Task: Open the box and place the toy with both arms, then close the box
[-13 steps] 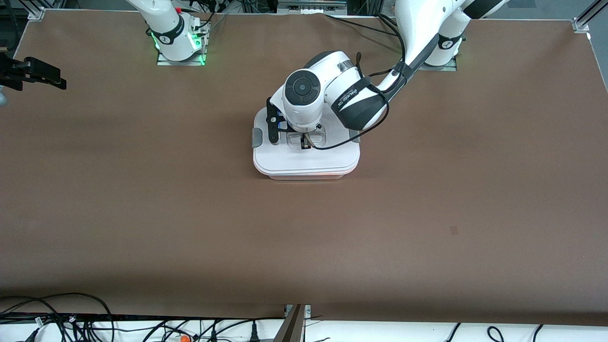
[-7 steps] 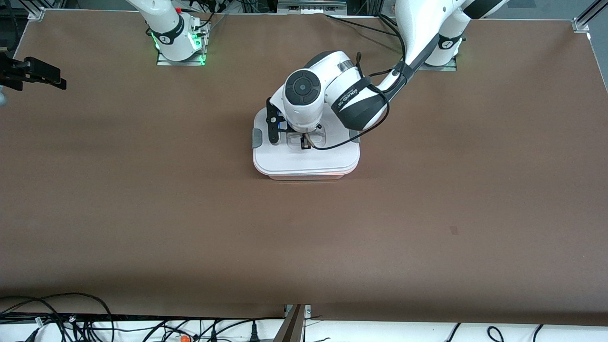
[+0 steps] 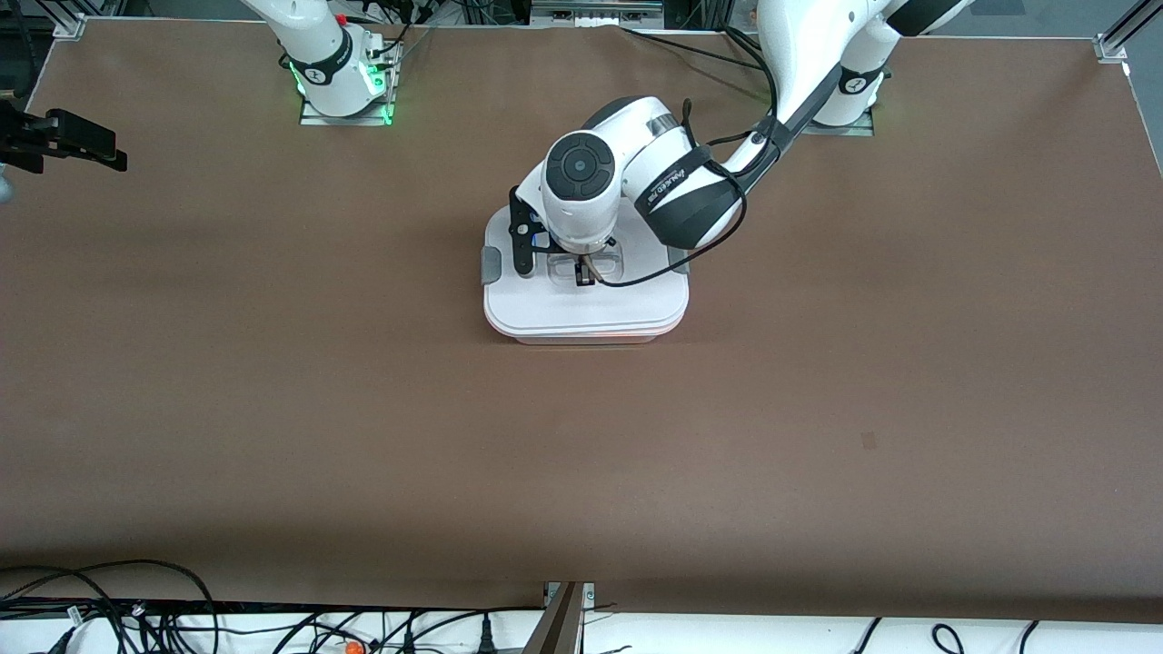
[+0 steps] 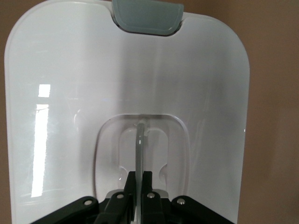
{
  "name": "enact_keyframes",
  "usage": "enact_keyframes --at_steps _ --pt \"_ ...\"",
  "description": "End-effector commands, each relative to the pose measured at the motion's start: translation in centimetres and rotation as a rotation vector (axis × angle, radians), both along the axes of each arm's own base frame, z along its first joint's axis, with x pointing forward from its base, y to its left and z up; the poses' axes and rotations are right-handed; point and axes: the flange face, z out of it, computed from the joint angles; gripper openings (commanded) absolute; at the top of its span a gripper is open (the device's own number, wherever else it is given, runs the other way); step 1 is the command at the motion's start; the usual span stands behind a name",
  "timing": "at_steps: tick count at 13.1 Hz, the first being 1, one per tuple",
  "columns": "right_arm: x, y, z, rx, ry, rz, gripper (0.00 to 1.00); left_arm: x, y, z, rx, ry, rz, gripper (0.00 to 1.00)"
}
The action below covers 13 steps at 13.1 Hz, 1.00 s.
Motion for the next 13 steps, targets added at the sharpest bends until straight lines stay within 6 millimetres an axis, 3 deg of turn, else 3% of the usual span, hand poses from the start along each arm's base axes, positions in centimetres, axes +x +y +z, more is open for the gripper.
enact_keyframes --at_steps 1,9,10,11,13 --pt "-0.3 0.1 0.1 0.001 -0.006 -0.006 1.00 0.1 -0.6 0.6 -0.013 -0.019 0.008 0.00" --pt "-0.3 0.1 0.1 0.001 -0.007 -0.007 1.00 0.1 -0.5 0.8 -0.009 -0.030 -0.007 0.02" --pt "-0.3 0.1 0.1 0.001 -0.006 -0.007 1.00 0.3 -0.4 0.8 0.007 -0.057 -0.028 0.87" --pt "-0.3 0.1 0.1 0.001 -0.006 -0.007 1.00 0.3 -0.4 0.8 0.012 -0.070 -0.044 1.00" --pt "-0.3 0.1 0.1 0.001 -0.007 -0.007 1.00 0.4 -0.4 1.5 0.007 -0.077 -0.042 1.00"
